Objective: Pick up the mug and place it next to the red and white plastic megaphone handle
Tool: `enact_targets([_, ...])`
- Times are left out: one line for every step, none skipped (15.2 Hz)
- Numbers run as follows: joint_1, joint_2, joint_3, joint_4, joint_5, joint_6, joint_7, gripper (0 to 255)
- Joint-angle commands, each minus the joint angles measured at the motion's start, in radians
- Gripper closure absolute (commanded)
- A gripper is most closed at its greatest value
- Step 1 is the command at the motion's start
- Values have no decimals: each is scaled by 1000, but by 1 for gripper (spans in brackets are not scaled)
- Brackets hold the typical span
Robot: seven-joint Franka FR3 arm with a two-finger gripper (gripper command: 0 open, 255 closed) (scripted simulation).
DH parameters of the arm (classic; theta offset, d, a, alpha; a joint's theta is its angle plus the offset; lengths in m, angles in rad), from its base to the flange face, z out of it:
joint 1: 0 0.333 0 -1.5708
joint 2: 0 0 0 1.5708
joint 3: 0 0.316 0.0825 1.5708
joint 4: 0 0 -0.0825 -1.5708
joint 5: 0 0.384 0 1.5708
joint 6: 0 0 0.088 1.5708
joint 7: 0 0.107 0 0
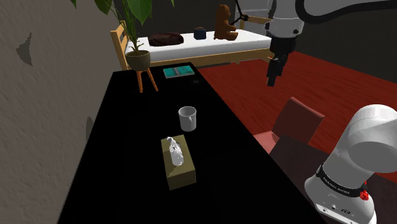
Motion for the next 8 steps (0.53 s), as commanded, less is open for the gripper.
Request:
enact_targets([0, 0, 0, 0, 0, 0, 0, 0])
enact_targets([4, 29, 2, 0, 8, 32, 5, 0])
enact_targets([8, 60, 5, 2, 15, 63, 10, 0])
enact_targets([13, 91, 8, 5, 22, 93, 15, 0])
enact_targets([17, 123, 10, 9, 29, 123, 20, 0])
enact_targets([21, 155, 13, 15, 36, 153, 24, 0])
enact_targets([25, 188, 15, 22, 43, 181, 27, 0])
enact_targets([29, 222, 18, 31, 50, 209, 31, 0])
